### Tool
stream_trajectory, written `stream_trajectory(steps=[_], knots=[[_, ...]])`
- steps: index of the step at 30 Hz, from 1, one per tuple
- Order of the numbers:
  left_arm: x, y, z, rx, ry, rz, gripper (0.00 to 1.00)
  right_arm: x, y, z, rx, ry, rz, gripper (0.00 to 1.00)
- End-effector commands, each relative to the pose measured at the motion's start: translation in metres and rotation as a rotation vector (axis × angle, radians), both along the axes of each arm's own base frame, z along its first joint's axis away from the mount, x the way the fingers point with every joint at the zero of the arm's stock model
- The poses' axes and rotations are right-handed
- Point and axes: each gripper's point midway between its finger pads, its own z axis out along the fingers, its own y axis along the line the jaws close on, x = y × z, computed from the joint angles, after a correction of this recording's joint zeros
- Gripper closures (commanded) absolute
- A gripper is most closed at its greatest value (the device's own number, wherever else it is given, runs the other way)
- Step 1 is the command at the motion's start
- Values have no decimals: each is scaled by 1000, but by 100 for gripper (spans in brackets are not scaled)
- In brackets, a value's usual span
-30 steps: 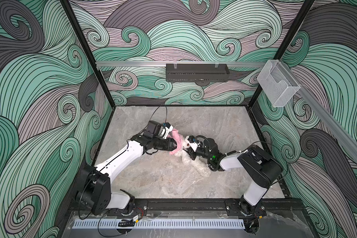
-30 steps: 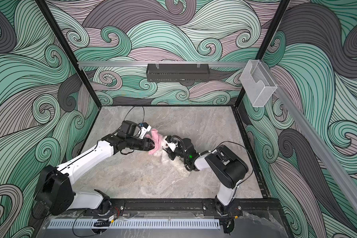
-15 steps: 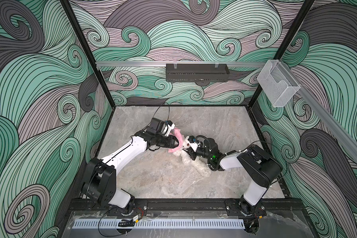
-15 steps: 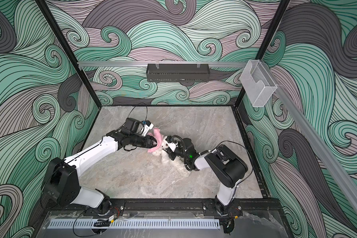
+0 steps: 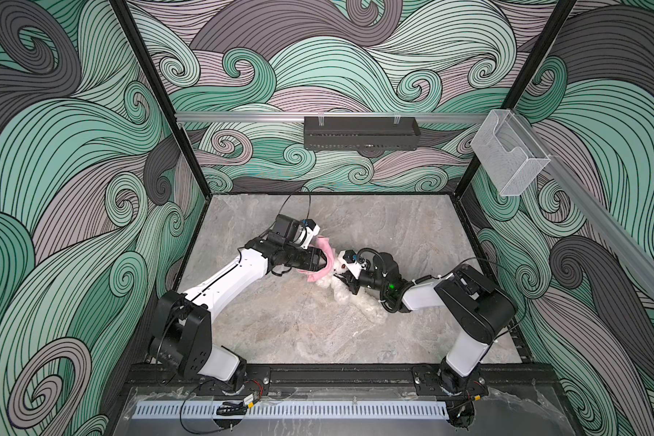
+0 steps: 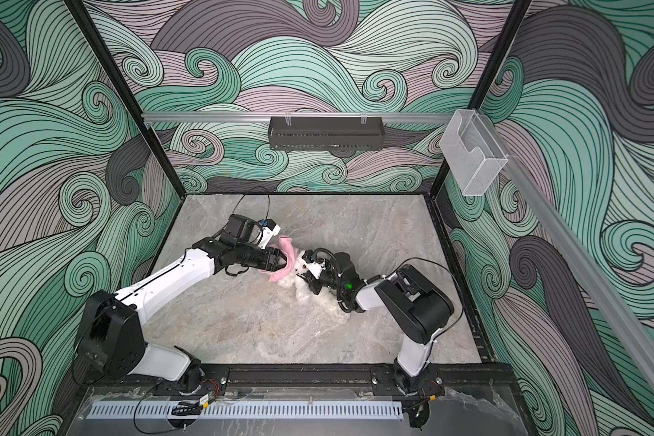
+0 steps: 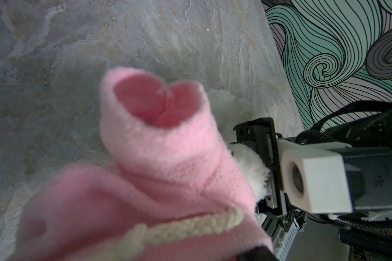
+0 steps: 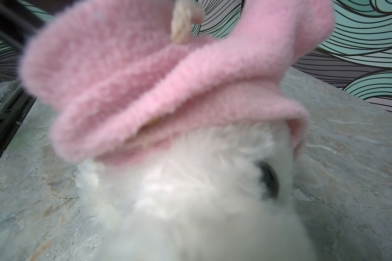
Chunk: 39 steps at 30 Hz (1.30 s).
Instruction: Dress the teddy bear
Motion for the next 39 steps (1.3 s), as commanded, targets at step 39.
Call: stream_trajectory(steps=[39], knots=[[-28, -36, -5, -383, 122, -138, 54, 12, 14, 61, 157, -126, -12, 100]])
